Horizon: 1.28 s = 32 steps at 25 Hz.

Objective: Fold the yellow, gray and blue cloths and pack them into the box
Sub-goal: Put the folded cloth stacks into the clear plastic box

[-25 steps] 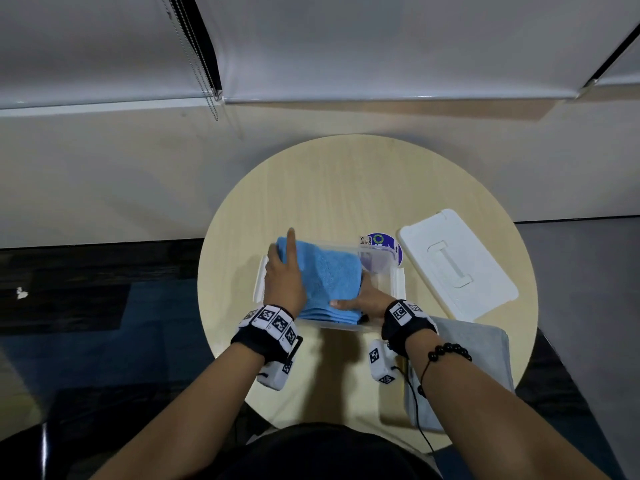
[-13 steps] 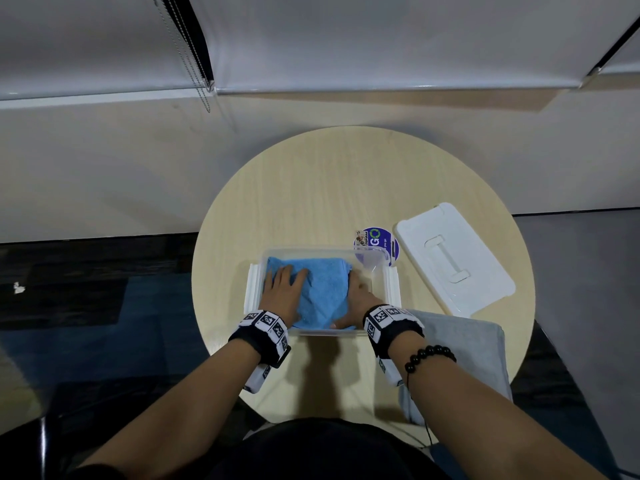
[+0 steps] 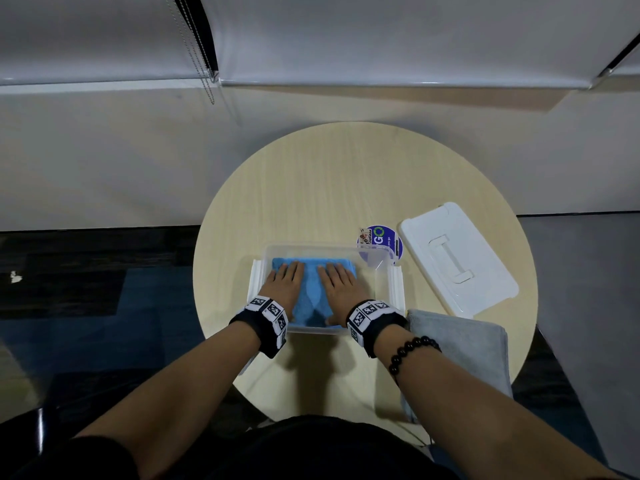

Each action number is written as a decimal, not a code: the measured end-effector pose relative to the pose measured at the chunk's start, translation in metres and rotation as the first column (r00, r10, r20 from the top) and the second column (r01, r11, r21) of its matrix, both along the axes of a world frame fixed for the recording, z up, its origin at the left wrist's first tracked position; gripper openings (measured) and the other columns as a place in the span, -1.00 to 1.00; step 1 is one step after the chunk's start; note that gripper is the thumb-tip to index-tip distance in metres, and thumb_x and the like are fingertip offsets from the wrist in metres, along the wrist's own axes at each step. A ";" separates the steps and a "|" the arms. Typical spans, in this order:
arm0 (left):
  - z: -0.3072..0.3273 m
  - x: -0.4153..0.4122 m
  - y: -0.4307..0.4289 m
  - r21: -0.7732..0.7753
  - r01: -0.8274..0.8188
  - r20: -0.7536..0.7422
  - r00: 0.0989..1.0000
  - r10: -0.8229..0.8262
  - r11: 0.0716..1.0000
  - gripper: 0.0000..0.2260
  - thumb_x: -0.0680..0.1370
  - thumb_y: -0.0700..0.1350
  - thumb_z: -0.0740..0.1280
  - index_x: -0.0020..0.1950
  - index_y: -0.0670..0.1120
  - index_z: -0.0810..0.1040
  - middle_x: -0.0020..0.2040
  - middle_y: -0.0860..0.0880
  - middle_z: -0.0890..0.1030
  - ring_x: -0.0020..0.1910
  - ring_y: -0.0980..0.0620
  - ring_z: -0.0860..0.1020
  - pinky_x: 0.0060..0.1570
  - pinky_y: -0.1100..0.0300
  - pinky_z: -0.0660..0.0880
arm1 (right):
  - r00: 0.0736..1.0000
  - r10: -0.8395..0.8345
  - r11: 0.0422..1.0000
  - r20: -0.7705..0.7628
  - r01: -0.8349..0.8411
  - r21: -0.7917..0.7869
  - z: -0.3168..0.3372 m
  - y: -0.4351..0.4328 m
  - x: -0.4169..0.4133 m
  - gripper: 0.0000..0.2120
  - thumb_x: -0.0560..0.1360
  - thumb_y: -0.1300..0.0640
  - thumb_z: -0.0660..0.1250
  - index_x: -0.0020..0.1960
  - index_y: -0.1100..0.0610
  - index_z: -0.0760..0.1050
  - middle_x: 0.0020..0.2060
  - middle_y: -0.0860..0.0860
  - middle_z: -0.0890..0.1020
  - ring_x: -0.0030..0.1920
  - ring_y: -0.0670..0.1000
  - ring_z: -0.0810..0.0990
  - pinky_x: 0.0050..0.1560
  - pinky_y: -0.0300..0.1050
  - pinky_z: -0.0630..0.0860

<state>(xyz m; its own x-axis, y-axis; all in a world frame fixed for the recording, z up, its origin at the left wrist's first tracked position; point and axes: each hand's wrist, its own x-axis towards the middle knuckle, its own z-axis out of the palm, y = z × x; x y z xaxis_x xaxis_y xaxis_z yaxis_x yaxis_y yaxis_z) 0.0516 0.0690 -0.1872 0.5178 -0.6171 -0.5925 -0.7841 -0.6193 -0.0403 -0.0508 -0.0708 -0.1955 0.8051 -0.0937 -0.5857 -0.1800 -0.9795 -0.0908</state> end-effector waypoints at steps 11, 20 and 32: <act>-0.014 0.004 -0.002 0.199 0.146 0.080 0.983 -0.164 0.969 0.02 0.55 0.25 0.33 0.60 -0.19 -0.34 0.63 -0.14 -0.24 0.62 -0.18 -0.15 0.58 -0.10 -0.10 | 0.981 -0.116 0.991 -0.157 0.126 0.054 -0.015 -0.003 0.000 0.02 0.55 -0.34 0.23 0.60 0.01 -0.43 0.59 0.04 -0.39 0.60 0.18 -0.37 0.53 0.39 -0.08; -0.001 0.001 -0.008 0.175 0.119 0.074 0.988 -0.134 0.977 0.05 0.51 0.20 0.41 0.61 -0.23 -0.26 0.63 -0.20 -0.16 0.61 -0.26 -0.17 0.55 -0.17 -0.22 | 0.985 -0.158 0.959 0.064 0.138 0.248 0.007 -0.013 -0.017 -0.09 0.57 -0.16 0.32 0.66 0.04 -0.20 0.64 0.07 -0.20 0.63 0.12 -0.24 0.60 0.18 -0.13; 0.057 -0.085 -0.066 -0.566 -0.096 -0.074 0.995 0.066 0.818 -0.40 0.62 -0.12 0.31 0.61 -0.11 0.14 0.57 -0.12 0.24 0.57 -0.11 0.16 0.54 0.00 0.07 | 0.314 -0.887 0.439 0.339 0.339 0.832 0.059 -0.069 -0.123 -0.69 0.58 0.37 0.18 0.22 0.13 0.55 0.09 0.00 0.67 0.04 -0.08 0.68 0.12 -0.15 0.56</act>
